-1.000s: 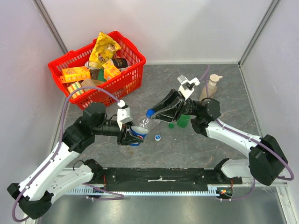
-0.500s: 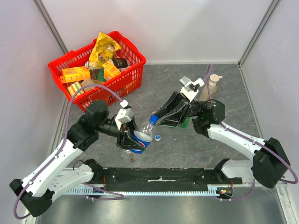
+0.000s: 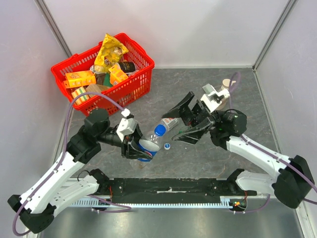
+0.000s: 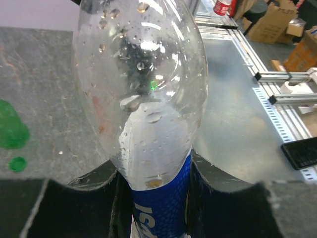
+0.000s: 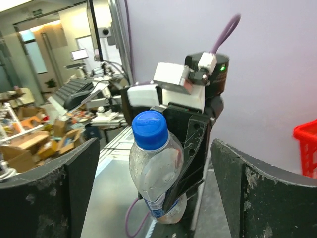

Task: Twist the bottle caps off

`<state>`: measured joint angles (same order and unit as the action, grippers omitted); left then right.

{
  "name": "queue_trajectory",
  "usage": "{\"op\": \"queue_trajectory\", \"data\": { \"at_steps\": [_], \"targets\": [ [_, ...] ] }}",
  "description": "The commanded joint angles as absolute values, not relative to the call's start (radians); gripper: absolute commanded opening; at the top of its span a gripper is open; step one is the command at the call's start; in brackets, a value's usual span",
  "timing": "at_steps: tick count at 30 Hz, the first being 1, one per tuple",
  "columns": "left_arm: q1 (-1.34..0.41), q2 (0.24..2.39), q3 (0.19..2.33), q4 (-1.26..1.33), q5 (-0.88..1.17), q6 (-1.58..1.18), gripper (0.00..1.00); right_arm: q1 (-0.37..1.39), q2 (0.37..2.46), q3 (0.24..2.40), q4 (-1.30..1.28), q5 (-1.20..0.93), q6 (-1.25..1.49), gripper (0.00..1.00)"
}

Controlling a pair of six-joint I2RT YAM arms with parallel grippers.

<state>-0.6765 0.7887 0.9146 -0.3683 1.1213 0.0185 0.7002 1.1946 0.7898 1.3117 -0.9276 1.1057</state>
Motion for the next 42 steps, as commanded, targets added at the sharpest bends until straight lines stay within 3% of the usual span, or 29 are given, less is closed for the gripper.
{"op": "queue_trajectory", "data": {
  "at_steps": [1,8,14,19,32,42],
  "targets": [
    [-0.683,0.726,0.916,-0.386,1.059,0.106,0.02,0.698,1.092,0.782,1.260,-0.832,0.925,0.98],
    [-0.680,0.693,0.922,-0.475,0.936,0.163,0.02,0.698,1.060,0.799,1.085,-0.736,0.859,0.98],
    [-0.681,0.687,0.914,-0.512,0.728,0.167,0.02,0.698,1.029,0.868,0.656,-0.519,0.706,0.98],
    [-0.681,0.712,0.902,-0.509,0.523,0.156,0.02,0.696,1.060,0.919,0.470,-0.407,0.690,0.98],
    [-0.681,0.837,0.879,-0.529,0.147,0.120,0.02,0.698,1.255,0.979,0.367,-0.325,0.808,0.98],
    [-0.681,0.930,0.873,-0.538,0.103,0.106,0.02,0.698,1.348,0.963,0.428,-0.308,0.856,0.84]
  ]
}}
